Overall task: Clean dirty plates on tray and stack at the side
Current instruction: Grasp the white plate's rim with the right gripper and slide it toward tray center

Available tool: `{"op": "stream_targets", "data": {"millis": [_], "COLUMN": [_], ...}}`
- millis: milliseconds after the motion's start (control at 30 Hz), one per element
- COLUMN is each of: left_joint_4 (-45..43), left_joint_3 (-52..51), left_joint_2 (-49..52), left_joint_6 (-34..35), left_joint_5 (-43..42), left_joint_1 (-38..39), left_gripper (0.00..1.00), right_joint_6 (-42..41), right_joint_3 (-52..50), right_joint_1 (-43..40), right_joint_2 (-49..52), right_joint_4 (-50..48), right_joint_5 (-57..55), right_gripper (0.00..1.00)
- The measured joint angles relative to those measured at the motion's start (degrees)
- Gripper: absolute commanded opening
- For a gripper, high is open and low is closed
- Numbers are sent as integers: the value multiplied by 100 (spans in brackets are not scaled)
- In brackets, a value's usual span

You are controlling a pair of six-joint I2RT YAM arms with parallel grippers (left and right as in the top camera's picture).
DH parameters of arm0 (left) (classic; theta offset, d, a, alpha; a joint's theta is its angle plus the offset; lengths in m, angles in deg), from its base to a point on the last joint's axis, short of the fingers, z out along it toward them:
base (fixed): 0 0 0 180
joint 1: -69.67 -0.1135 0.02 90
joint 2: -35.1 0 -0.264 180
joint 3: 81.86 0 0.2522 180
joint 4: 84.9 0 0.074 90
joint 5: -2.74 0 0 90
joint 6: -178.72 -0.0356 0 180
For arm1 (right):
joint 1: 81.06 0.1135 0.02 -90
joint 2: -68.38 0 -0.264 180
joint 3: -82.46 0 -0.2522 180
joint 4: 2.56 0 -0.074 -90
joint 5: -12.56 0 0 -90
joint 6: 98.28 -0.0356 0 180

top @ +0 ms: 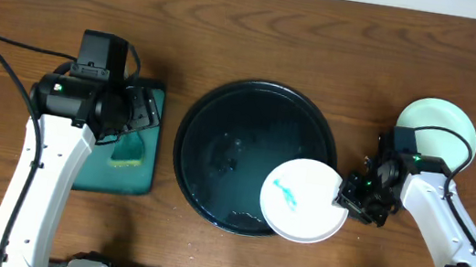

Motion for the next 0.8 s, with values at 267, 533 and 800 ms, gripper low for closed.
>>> {"op": "stream_targets", "data": {"millis": [267,533,800], "left_joint_4": [0,0,0], "left_joint_3": [0,0,0], "left_joint_2": [0,0,0], "left_joint_6": [-2,-2,-2], "left_joint_5": [0,0,-2], "left_joint_1": [0,0,0], "left_gripper": [80,80,80], "right_joint_6": [-90,-131,-293], "right_joint_3": [0,-44,-407], "right_joint_1": [2,2,2], "right_joint_2": [0,2,7], "right_joint_4": [-251,-424,-796], "right_joint_5": [4,4,37], "right_gripper": [27,28,1]}}
